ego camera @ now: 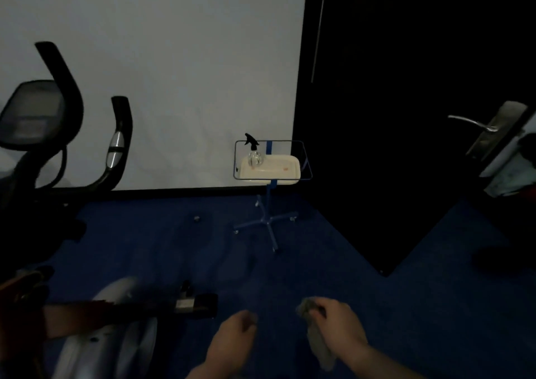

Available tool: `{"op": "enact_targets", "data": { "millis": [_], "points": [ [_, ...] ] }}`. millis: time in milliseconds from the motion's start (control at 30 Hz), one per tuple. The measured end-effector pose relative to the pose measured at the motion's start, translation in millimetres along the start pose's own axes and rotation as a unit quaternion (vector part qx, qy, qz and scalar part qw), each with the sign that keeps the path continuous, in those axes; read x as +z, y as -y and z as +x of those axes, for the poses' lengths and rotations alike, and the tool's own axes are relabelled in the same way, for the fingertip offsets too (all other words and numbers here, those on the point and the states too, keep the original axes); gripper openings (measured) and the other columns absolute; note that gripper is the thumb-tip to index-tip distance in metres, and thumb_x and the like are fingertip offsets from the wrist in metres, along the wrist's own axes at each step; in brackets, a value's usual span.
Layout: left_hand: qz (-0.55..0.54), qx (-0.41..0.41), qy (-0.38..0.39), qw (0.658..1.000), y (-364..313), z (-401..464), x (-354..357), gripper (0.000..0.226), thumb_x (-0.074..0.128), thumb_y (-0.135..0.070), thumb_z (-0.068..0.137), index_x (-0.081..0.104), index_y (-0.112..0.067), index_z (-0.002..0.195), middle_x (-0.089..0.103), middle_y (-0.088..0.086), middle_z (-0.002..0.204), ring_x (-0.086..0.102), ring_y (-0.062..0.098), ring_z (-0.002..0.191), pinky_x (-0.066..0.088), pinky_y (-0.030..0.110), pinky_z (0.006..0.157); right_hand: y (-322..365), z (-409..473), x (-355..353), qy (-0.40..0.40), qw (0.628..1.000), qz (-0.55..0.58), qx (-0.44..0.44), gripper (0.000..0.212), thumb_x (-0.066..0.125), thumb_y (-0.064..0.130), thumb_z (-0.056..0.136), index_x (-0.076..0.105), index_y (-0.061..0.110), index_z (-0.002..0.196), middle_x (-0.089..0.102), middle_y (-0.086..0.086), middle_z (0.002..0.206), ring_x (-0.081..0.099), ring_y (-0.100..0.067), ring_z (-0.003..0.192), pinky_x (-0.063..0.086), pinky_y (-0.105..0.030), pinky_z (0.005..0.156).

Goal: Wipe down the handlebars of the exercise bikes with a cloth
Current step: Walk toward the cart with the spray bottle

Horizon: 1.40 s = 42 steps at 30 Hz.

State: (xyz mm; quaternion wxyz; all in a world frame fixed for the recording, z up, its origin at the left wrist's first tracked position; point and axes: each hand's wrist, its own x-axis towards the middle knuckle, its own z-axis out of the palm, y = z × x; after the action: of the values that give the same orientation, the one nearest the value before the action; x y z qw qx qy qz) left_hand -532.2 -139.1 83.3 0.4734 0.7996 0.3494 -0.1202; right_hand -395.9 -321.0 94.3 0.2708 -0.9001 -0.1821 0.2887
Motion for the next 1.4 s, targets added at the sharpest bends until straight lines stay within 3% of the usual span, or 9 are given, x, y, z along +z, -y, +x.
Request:
{"op": "enact_targets", "data": {
  "millis": [100,200,367,500,667,833,1033,1200,1400],
  "points": [
    [0.000,-0.012,-0.017,1.000,3,28,-12,0.018,0.053,-0.023,0.090,0.067,-0.022,0.077,0.073,-0.002,0.102,0.065,0.009,0.100,0.045,0.019,0.089,14,39,-5,0.017,1.000,-0.011,0.002,0.023,0.051,0.031,0.095,0.064,0.035,0.112,0.067,0.014,0.102,0.061,-0.002,0.090,0.051,-0.023,0.084],
    [-0.006,-0.059,-0.020,0.998,0,73,-31,0.015,0.053,-0.019,0.091,0.068,-0.020,0.091,0.069,0.001,0.108,0.061,0.010,0.104,0.038,0.014,0.087,34,86,-7,0.045,0.999,-0.020,-0.004,0.023,0.053,0.031,0.093,0.064,0.037,0.113,0.067,0.016,0.103,0.061,-0.001,0.091,0.050,-0.022,0.086],
    [0.010,-0.034,0.010,0.999,-36,157,-75,0.021,0.054,-0.017,0.086,0.058,-0.035,0.075,0.070,-0.003,0.099,0.064,0.012,0.098,0.048,0.027,0.093,64,162,-22,0.027,1.000,0.002,0.002,0.020,0.051,0.031,0.094,0.066,0.036,0.107,0.067,0.017,0.097,0.061,0.000,0.087,0.052,-0.023,0.082],
    [0.015,-0.005,-0.002,1.000,-66,217,-113,0.014,0.050,-0.022,0.088,0.061,-0.030,0.088,0.069,-0.007,0.101,0.064,0.011,0.095,0.051,0.033,0.092,80,218,-42,-0.004,1.000,0.017,0.008,0.018,0.052,0.033,0.095,0.066,0.034,0.106,0.065,0.020,0.093,0.060,0.003,0.083,0.051,-0.019,0.077],
    [0.029,-0.001,0.008,1.000,-95,275,-131,0.018,0.048,-0.018,0.094,0.061,-0.024,0.106,0.063,-0.007,0.109,0.060,0.010,0.101,0.048,0.026,0.093,90,273,-64,-0.020,0.998,0.039,0.043,0.023,0.047,0.038,0.097,0.062,0.034,0.112,0.061,0.020,0.086,0.057,0.005,0.077,0.046,-0.015,0.067],
    [0.031,-0.010,0.017,0.999,-128,339,-133,0.019,0.049,-0.018,0.094,0.060,-0.026,0.107,0.065,-0.008,0.108,0.062,0.007,0.097,0.051,0.027,0.091,94,350,-90,-0.029,0.998,0.028,0.051,0.023,0.049,0.033,0.097,0.063,0.027,0.115,0.068,0.008,0.103,0.061,-0.006,0.085,0.052,-0.024,0.075],
    [0.021,-0.016,-0.028,0.999,-178,415,-133,0.019,0.050,-0.022,0.093,0.062,-0.026,0.108,0.063,-0.012,0.103,0.057,0.005,0.091,0.044,0.022,0.081,101,456,-137,-0.034,0.999,0.030,0.016,0.023,0.050,0.030,0.096,0.064,0.025,0.114,0.069,0.002,0.100,0.060,-0.010,0.079,0.055,-0.028,0.071],
    [0.011,-0.036,-0.053,0.998,-214,468,-143,0.018,0.050,-0.021,0.091,0.067,-0.018,0.098,0.070,-0.005,0.101,0.062,0.009,0.090,0.052,0.033,0.085,114,542,-163,-0.029,0.999,0.019,-0.012,0.025,0.048,0.032,0.097,0.063,0.027,0.116,0.068,-0.002,0.105,0.062,-0.016,0.086,0.054,-0.030,0.072],
    [-0.012,-0.076,-0.084,0.994,-222,506,-161,0.026,0.052,-0.019,0.089,0.064,-0.026,0.111,0.067,-0.007,0.114,0.062,0.013,0.104,0.050,0.034,0.091,131,616,-148,0.013,0.998,-0.067,-0.019,0.027,0.045,0.027,0.098,0.063,0.018,0.116,0.065,-0.007,0.114,0.061,-0.023,0.094,0.047,-0.027,0.071]
  ]
}}
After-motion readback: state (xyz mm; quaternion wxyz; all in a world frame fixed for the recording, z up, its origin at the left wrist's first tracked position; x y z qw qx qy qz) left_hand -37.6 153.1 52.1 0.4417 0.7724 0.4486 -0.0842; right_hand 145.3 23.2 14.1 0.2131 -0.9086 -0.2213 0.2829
